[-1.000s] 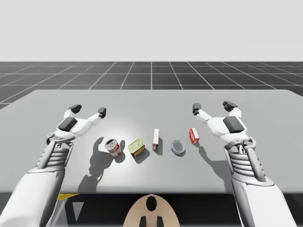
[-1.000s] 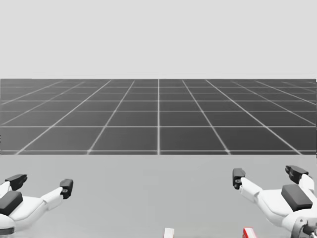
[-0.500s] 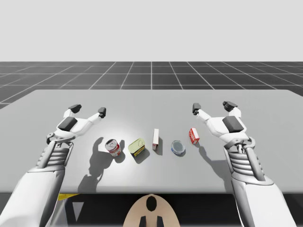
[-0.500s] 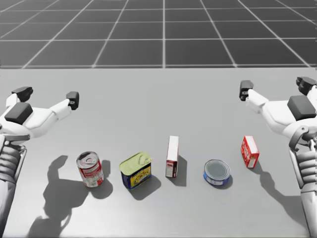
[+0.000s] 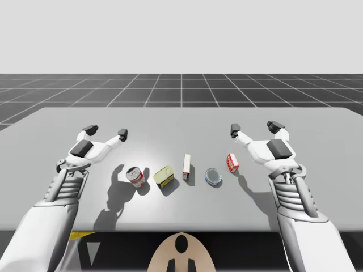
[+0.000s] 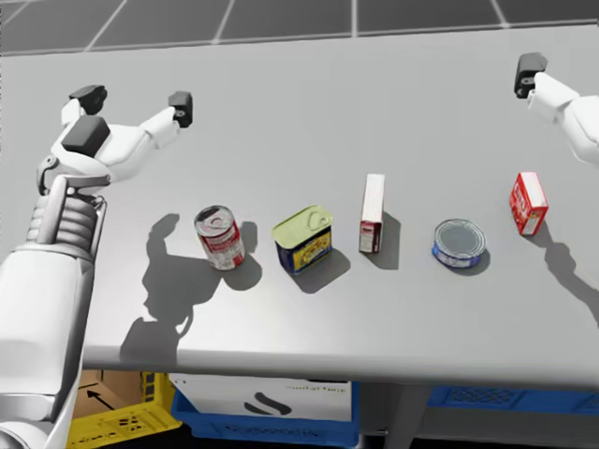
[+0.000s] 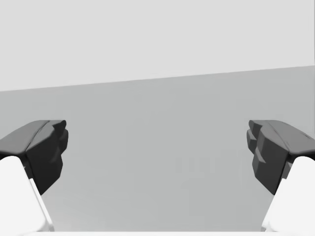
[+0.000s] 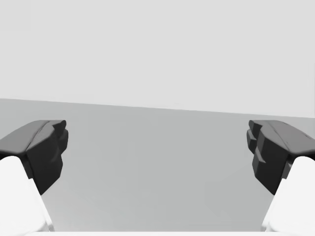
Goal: Grasp the can of spam and hold it up.
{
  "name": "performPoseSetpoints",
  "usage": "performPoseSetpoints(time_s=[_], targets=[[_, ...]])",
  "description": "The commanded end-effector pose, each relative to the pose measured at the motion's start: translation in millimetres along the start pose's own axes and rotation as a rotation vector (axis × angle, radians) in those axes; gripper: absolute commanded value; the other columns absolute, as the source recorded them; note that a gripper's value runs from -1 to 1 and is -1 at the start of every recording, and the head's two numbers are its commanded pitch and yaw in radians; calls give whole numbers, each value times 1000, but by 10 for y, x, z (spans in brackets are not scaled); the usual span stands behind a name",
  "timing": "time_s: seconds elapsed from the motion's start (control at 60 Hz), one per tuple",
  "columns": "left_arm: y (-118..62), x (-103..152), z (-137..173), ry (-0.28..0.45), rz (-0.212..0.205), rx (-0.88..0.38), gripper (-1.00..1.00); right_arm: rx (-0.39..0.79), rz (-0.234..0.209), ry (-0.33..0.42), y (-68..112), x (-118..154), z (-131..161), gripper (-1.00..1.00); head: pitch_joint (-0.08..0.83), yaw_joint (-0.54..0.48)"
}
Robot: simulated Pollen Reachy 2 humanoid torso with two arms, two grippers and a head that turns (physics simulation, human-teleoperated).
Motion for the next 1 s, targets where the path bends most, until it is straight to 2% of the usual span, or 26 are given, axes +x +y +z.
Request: performPoseSetpoints(time_s=[0.017, 0.067, 0.133, 0.2, 0.283, 0.333, 0.4, 0.45, 0.467, 0.483, 0.55, 0.733, 0.767, 1.0], targets=[[-6, 5, 3, 2, 1, -3, -1000, 1, 1, 1, 9, -1, 6, -1000, 710, 134], [-7, 17, 7, 8, 1, -9, -1000, 1, 2, 0, 9, 1, 8, -1000, 712, 134], [-36, 76, 43, 55, -8, -49, -1000, 0, 0, -2, 8, 7, 13, -1000, 709, 132], [-82, 166, 108, 101, 32, -137, -1000, -1, 1, -3, 10, 8, 13, -1000, 703, 129], [-135, 276, 197, 146, -34, -164, -1000, -6, 0, 1, 4, -9, -4, -1000, 698, 129], [-169, 369, 263, 207, -82, -184, -1000, -8, 3, 6, 0, -22, -16, -1000, 698, 126], [-203, 465, 320, 300, -111, -225, -1000, -11, 10, 5, 0, -31, -22, -1000, 698, 123], [-231, 517, 350, 341, -108, -270, -1000, -22, 36, -5, 6, -37, -23, -1000, 698, 124], [-237, 529, 354, 347, -112, -280, -1000, -21, 38, -6, 3, -37, -25, -1000, 699, 125], [-255, 554, 361, 376, -97, -322, -1000, -15, 24, 0, -3, -35, -28, -1000, 699, 126], [-292, 581, 374, 415, -74, -383, -1000, -15, 27, -1, -5, -35, -25, -1000, 699, 127], [-482, 511, 444, 504, -105, -555, -1000, -13, 30, 1, -1, -40, -18, -1000, 699, 129], [-531, 486, 460, 520, -101, -583, -1000, -13, 31, 2, 1, -41, -17, -1000, 699, 129], [-812, 262, 515, 584, -136, -683, -1000, -13, 29, -2, -7, -27, -13, -1000, 696, 133]])
